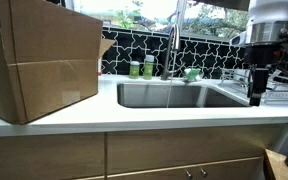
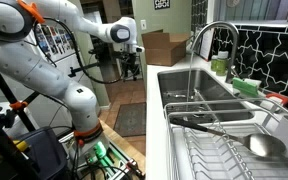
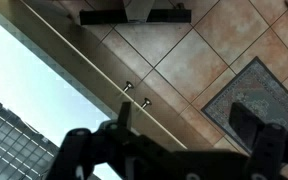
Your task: Turn the tap to the right, then put the green sponge in the running water and put it back on the rack
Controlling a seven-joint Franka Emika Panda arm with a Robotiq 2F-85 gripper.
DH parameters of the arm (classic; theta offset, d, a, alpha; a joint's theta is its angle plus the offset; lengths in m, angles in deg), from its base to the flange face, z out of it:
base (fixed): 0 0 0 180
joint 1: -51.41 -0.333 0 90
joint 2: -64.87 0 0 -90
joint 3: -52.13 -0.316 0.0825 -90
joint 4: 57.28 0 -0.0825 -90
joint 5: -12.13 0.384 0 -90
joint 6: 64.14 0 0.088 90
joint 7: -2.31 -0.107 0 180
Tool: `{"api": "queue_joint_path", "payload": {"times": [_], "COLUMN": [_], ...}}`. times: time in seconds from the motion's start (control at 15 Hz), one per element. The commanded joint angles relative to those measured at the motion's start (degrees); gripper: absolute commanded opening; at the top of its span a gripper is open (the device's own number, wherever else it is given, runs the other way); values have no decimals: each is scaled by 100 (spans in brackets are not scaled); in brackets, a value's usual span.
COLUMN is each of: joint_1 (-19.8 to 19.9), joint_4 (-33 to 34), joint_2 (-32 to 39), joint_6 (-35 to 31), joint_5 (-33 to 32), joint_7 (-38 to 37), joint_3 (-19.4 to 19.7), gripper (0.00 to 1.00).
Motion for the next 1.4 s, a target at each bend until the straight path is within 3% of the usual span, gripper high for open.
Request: {"api": "queue_joint_path", "payload": {"times": [0.0,0.27,0.53,0.93,1.2,1.27,1.33], "joint_1": [6,6,666,1356,1640,1413,1442], "joint_4": [8,8,830,2733,3617,3176,3349], "joint_2": [3,5,161,898,1708,1192,1397], "joint_6": [10,10,86,-272,-947,-771,-876], "joint_5": [1,1,-652,-1660,-2337,-2045,-2162], "joint_7": [4,4,-736,-1339,-2304,-1841,-2014], "joint_3": [-4,-4,65,135,56,221,221], "gripper": [100,100,100,100,100,100,100]}}
